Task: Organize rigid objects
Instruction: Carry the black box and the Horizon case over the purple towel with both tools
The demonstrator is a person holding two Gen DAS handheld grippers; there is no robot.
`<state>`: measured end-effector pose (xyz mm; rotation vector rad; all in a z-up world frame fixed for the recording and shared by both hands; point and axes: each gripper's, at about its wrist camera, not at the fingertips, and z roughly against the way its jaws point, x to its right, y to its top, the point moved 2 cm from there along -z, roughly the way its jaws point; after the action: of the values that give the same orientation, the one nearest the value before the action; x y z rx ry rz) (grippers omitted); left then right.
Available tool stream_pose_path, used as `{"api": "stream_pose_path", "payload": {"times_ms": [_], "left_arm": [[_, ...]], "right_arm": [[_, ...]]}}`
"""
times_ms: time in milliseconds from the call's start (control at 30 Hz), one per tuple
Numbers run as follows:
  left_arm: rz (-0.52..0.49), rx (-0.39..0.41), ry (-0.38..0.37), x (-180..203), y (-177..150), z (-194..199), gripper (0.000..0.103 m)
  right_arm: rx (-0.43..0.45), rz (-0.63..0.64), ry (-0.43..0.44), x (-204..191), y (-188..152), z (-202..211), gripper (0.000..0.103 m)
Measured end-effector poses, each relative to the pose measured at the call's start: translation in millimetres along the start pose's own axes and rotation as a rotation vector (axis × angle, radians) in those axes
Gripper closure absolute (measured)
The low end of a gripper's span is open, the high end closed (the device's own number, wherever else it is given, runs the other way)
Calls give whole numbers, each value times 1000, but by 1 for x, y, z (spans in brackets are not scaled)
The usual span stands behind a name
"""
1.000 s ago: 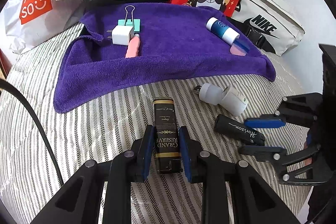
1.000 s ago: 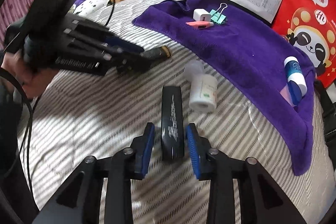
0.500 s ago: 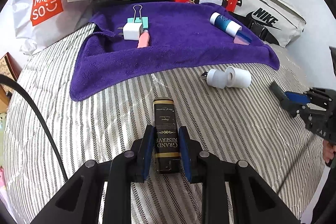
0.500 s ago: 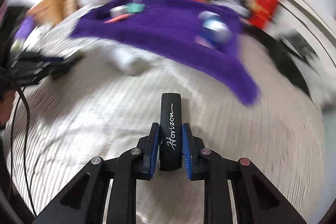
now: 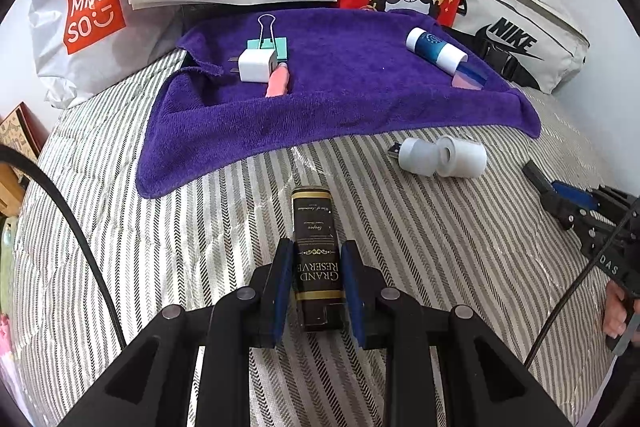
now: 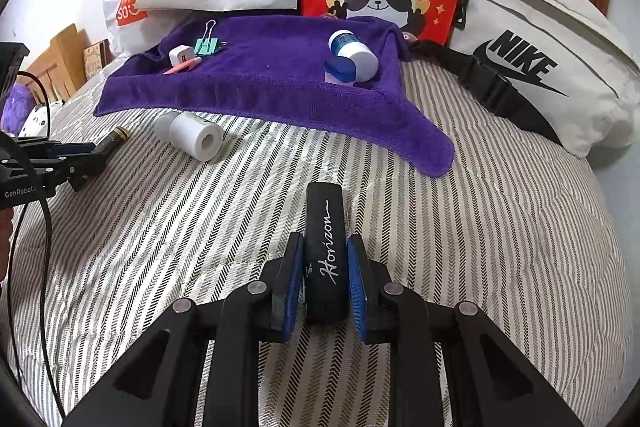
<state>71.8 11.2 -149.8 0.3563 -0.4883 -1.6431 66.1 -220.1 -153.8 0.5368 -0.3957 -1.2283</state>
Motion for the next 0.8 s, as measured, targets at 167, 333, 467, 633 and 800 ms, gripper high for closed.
{"api": "stream_pose_path", "payload": {"times_ms": [167, 333, 467, 633, 800], "left_arm": [[-13, -16, 39, 6, 3, -3, 80], [-13, -37, 48, 6, 6, -4, 79], [-34, -37, 70, 10, 6, -5, 79], [12, -63, 27, 2, 8, -4, 80], [45, -50, -34, -1, 9, 10, 80]], "right_arm": [[0, -2, 2, 1, -1, 0, 81], [1, -4, 3, 0, -1, 0, 81], [-3, 5, 5, -2, -1, -1, 81], [-67, -6, 86, 6, 6, -3, 81], [-80, -40, 188, 12, 12, 8, 81]]}}
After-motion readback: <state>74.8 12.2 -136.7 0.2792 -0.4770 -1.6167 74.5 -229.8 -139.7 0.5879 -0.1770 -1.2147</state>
